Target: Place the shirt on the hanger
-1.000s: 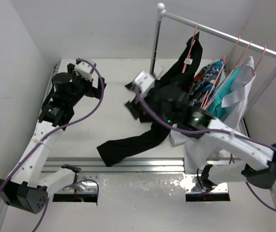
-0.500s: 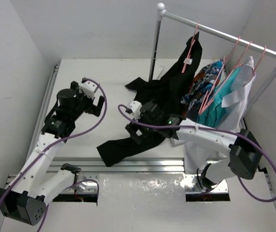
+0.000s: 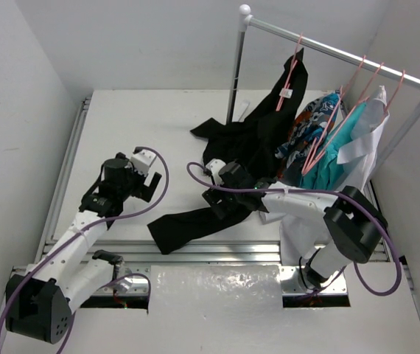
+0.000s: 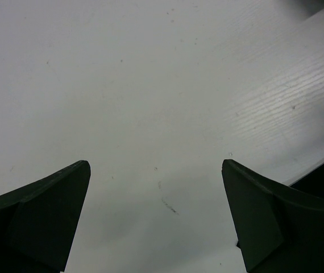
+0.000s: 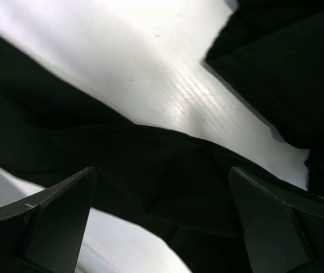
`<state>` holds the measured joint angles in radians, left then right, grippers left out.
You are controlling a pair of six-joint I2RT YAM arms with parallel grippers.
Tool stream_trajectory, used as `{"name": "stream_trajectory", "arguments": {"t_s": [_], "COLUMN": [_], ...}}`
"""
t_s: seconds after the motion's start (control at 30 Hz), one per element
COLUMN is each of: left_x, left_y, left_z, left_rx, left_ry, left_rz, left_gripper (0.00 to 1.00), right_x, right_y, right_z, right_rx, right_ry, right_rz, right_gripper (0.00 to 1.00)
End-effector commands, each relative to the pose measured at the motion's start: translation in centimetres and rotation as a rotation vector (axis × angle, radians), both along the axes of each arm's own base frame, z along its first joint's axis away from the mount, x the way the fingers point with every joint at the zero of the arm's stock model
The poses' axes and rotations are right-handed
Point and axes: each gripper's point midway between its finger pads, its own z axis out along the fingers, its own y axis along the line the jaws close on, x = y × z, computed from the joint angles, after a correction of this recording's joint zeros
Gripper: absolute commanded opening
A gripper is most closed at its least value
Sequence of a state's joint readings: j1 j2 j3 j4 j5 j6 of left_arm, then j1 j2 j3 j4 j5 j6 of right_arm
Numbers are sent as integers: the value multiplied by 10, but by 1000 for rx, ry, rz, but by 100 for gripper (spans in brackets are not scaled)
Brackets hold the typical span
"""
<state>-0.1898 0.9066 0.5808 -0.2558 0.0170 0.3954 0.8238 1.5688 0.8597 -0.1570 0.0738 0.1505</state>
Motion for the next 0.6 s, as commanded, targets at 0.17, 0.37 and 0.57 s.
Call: {"name": "stream_trajectory", "arguments": {"t_s": [0.17,0.37,0.57], "left_x": [12,10,11], "left_y": [7,7,8], "left_z": [3,-7,-8], "left_rx": [-17,-30,-25], "left_ry": [-108,-93,-88], "left_rz": [27,26,35], "left_gripper": [99,99,99], "right_x": [23,30,28], "right_y": [-11,-12,-13], "right_z": [2,9,9], "right_rx": [33,46,71], "right_ry": [-98,-114,-129], "right_rz": [-81,-147,-139], "right_gripper": [99,99,99]}}
